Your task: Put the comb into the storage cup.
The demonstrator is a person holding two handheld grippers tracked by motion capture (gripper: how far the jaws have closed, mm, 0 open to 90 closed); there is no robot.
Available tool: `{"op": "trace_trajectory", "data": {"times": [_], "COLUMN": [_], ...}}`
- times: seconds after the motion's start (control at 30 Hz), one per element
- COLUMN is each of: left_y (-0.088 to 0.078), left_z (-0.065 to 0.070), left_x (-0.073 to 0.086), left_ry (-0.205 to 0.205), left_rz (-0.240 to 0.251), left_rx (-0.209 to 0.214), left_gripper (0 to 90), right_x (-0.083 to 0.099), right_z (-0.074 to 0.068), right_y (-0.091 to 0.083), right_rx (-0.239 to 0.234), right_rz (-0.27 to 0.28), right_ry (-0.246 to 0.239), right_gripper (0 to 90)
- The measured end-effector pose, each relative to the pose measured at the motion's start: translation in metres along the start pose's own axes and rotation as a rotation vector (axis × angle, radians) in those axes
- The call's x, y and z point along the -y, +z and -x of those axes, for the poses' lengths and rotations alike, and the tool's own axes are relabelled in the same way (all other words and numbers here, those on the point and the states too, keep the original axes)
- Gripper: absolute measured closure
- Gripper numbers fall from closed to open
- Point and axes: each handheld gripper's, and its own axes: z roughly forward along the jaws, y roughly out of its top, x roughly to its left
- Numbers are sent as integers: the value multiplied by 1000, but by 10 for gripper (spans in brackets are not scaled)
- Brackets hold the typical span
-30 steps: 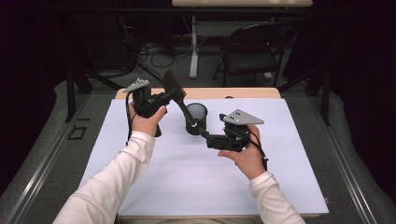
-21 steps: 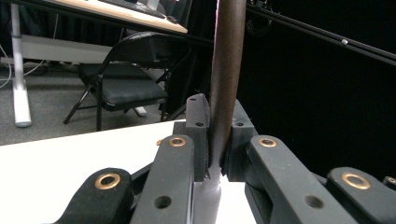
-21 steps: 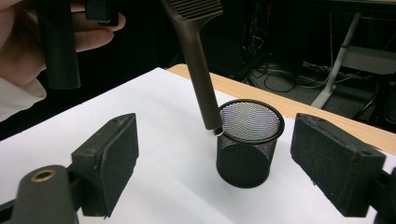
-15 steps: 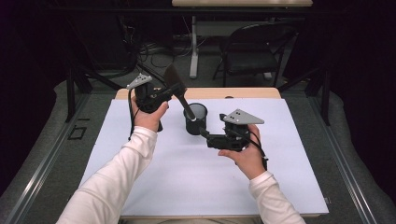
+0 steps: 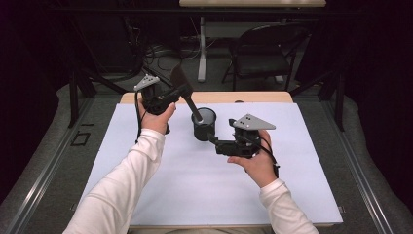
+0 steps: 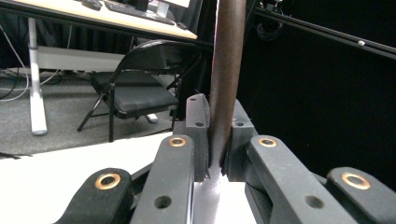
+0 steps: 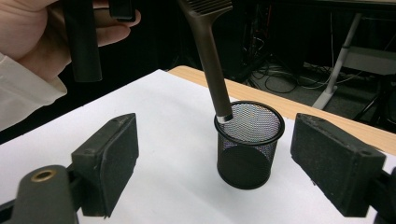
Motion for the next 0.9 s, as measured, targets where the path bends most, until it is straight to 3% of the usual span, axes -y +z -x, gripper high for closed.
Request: {"op": "trace_trajectory", "data": {"times": [0.27, 0.63, 0.9], "left_y": [7, 22, 31], "left_z": [-4, -5, -10], "left_x": [-1, 7, 12], "left_ry": [-4, 8, -29], "left_rz": [11, -10, -16], "left_rx": [-14, -34, -45], "left_gripper": [839, 839, 839], "right_x": [0, 1, 0], "right_z": [0, 1, 3], "right_y": [1, 2, 0], "right_rx": [1, -1, -1], "right_rz": [4, 2, 6], "right_ry": [5, 12, 15], "right_gripper": [152, 152, 152]}}
